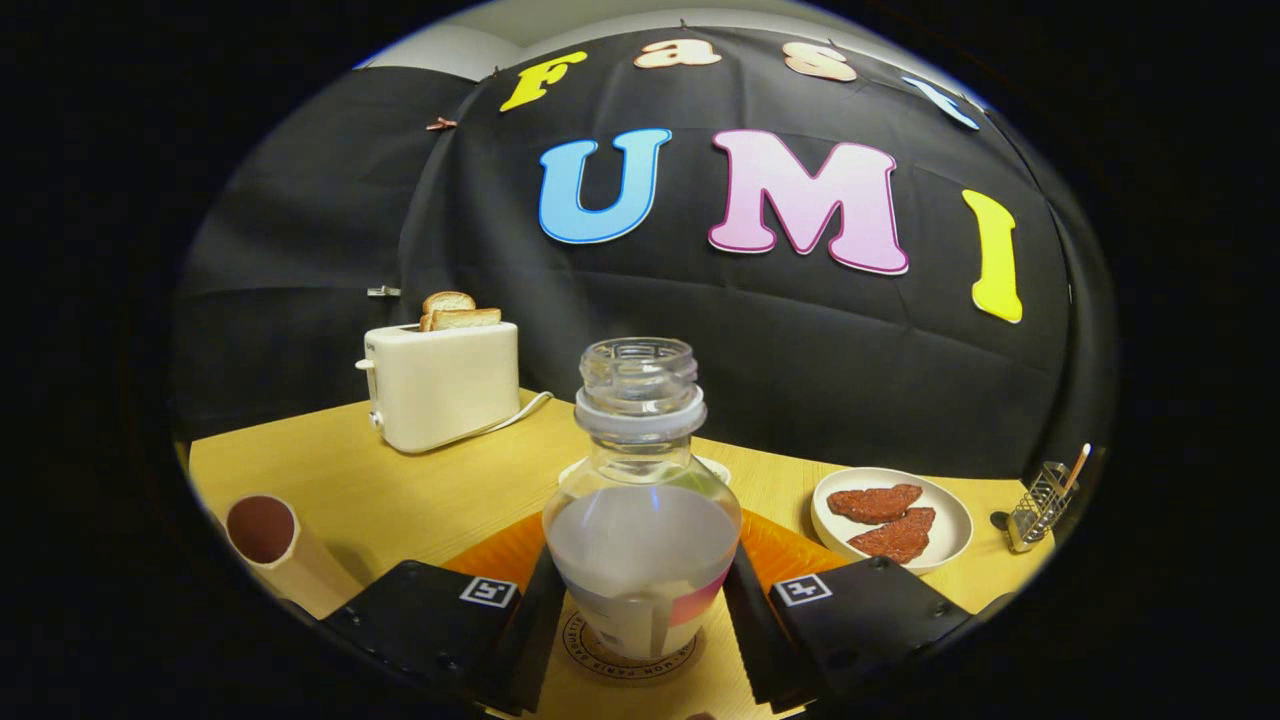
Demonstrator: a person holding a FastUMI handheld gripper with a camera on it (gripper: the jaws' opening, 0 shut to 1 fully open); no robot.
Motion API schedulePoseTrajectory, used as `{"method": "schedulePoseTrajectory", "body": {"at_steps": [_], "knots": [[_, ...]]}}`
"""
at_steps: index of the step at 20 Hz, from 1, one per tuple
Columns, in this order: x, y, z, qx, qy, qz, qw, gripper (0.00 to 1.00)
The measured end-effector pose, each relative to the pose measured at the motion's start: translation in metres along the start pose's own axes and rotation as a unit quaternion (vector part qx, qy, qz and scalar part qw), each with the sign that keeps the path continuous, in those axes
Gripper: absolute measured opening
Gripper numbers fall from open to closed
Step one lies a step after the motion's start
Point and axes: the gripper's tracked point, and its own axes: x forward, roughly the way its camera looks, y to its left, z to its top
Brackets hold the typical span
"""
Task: Take the bottle from table, then pour the juice into the cup, finally place the bottle on the coaster
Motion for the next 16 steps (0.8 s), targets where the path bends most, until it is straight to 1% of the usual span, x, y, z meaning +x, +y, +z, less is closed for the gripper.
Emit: {"method": "schedulePoseTrajectory", "body": {"at_steps": [3, 4, 5, 7, 13, 16], "knots": [[-0.003, -0.007, -0.006, 0.013, 0.013, -0.004, 1.000, 0.79], [-0.005, -0.008, -0.006, 0.014, 0.014, -0.002, 1.000, 0.81], [-0.007, -0.008, -0.006, 0.015, 0.014, 0.000, 1.000, 0.91], [-0.010, -0.005, -0.007, 0.013, 0.019, 0.007, 1.000, 0.97], [-0.027, -0.003, -0.010, 0.017, 0.034, 0.011, 0.999, 0.98], [-0.039, -0.005, -0.006, 0.004, 0.035, 0.011, 0.999, 0.98]]}}
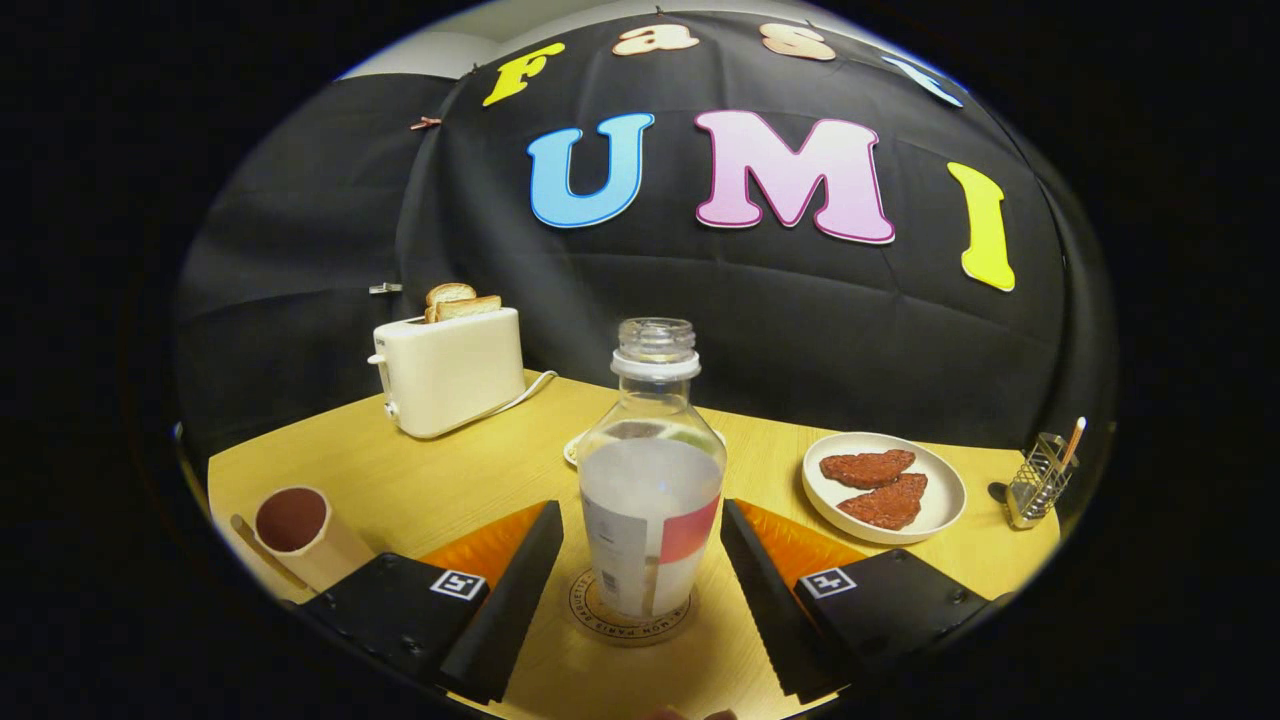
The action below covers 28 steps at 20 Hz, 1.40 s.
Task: Take the bottle from table, then pour the juice into the cup, finally place the bottle on the coaster
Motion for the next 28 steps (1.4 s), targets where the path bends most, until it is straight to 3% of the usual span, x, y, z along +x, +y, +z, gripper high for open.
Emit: {"method": "schedulePoseTrajectory", "body": {"at_steps": [5, 12, 19, 28], "knots": [[-0.046, -0.011, 0.026, 0.002, -0.008, -0.009, 1.000, 0.98], [-0.152, -0.040, 0.091, 0.009, -0.046, -0.033, 0.998, 0.98], [-0.267, -0.095, 0.155, -0.009, -0.097, -0.126, 0.987, 0.97], [-0.370, -0.082, 0.151, 0.071, -0.112, -0.246, 0.960, 0.97]]}}
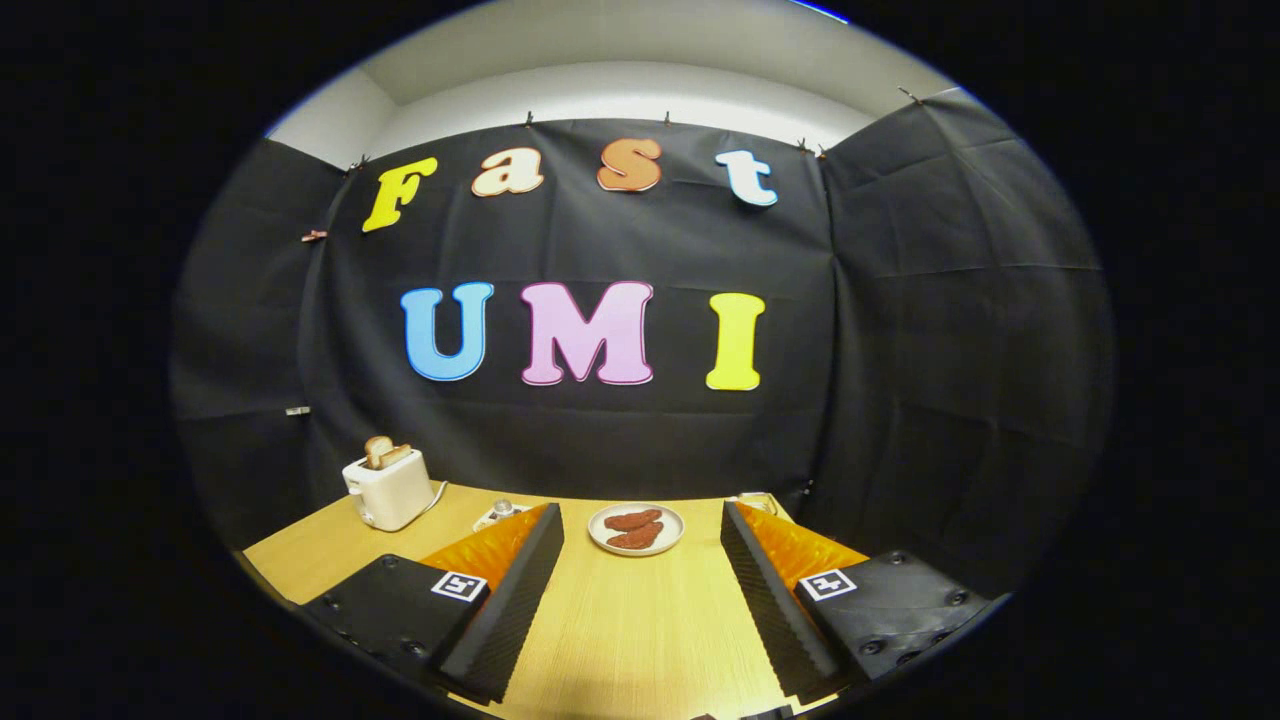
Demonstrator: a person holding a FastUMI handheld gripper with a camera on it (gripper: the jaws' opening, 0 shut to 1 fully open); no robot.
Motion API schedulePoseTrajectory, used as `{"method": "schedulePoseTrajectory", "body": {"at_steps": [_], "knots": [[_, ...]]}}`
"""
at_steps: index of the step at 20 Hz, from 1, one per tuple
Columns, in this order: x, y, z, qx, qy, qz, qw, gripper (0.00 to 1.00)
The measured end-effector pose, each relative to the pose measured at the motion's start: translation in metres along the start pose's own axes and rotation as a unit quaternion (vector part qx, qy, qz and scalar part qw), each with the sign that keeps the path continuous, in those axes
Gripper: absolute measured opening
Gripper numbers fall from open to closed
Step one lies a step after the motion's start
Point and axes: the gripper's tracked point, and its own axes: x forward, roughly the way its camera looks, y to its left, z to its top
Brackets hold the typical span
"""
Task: Take the bottle from table, then pour the juice into the cup, finally place the bottle on the coaster
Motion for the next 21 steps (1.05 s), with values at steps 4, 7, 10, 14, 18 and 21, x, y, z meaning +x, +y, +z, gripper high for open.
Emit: {"method": "schedulePoseTrajectory", "body": {"at_steps": [4, 7, 10, 14, 18, 21], "knots": [[-0.033, 0.003, -0.011, -0.019, 0.007, -0.013, 1.000, 0.97], [-0.042, 0.010, -0.007, -0.032, 0.006, -0.013, 0.999, 0.97], [-0.042, 0.024, 0.004, -0.027, -0.008, -0.009, 1.000, 0.97], [-0.036, 0.044, 0.015, -0.044, -0.015, 0.013, 0.999, 0.97], [-0.034, 0.057, 0.019, -0.047, -0.016, 0.028, 0.998, 0.97], [-0.034, 0.061, 0.019, -0.046, -0.016, 0.031, 0.998, 0.97]]}}
